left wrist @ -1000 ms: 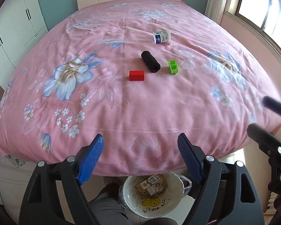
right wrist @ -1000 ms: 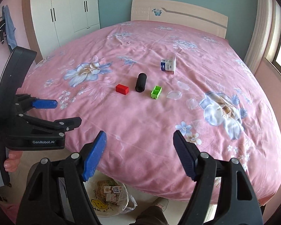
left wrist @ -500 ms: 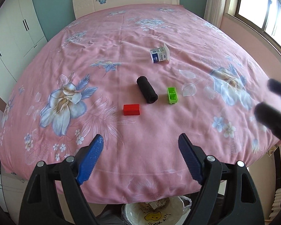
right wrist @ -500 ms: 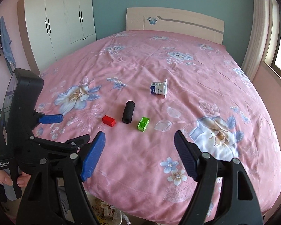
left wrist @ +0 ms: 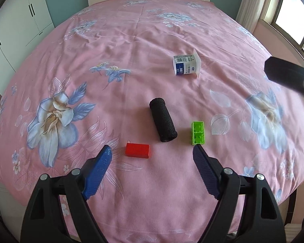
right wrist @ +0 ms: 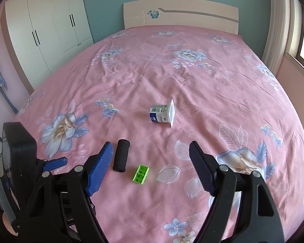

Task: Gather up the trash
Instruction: 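Grasp the white yogurt cup with the right tool while the left tool grasps the black foam cylinder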

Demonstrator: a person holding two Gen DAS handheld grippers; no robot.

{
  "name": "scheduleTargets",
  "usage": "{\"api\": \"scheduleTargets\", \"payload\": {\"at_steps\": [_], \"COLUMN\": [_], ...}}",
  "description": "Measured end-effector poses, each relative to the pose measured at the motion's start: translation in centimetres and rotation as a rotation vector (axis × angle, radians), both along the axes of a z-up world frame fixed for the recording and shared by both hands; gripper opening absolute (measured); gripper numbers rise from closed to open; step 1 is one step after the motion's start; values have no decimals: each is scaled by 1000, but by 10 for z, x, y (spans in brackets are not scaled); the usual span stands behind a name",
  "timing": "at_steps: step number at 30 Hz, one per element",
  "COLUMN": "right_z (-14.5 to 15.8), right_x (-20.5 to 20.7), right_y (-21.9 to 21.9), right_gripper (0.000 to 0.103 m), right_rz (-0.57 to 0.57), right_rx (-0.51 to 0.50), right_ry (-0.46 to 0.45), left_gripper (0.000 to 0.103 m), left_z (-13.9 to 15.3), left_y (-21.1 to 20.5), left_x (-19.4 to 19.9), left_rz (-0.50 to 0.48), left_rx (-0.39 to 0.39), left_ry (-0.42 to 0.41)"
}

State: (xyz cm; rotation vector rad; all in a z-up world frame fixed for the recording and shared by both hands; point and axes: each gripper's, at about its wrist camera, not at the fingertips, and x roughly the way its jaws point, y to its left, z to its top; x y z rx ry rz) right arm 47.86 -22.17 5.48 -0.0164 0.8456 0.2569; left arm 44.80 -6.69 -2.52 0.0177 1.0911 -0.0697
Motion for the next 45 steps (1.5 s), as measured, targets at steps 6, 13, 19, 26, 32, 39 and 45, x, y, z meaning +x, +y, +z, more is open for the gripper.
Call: {"api": "scheduleTargets", "payload": {"at_steps": [6,13,19,26,32,39,45], "right_z": [-30,-79,-124,-147,-153,-156,-172], "right_x": [70,148,201,234,252,274,295], "right_y": [13,33,41,44,59,57,51], "right_gripper": [78,78,78,78,78,78,78], "right_rz": [-34,-74,-143,-148,-110,-111,-153], "right_rx": [-32,-87,-148,-93,-150,-112,-23], "right_ry": [55,155,248,269,240,257,327], "left_gripper": [84,84,85,84,81,70,70], "left_z": [-24,-56,-80,-103,-109,-109,-103], "left_y": [-11,-8,-7,-17,-22,-19,-11], "left_x": [34,65,82,92,93,98,110], "left_rz": [10,55,92,102,96,89,76], "left_rx": [-25,-73,-95,-104,-82,-89,-67], "left_ry": [53,106,152,192,192,201,194]}}
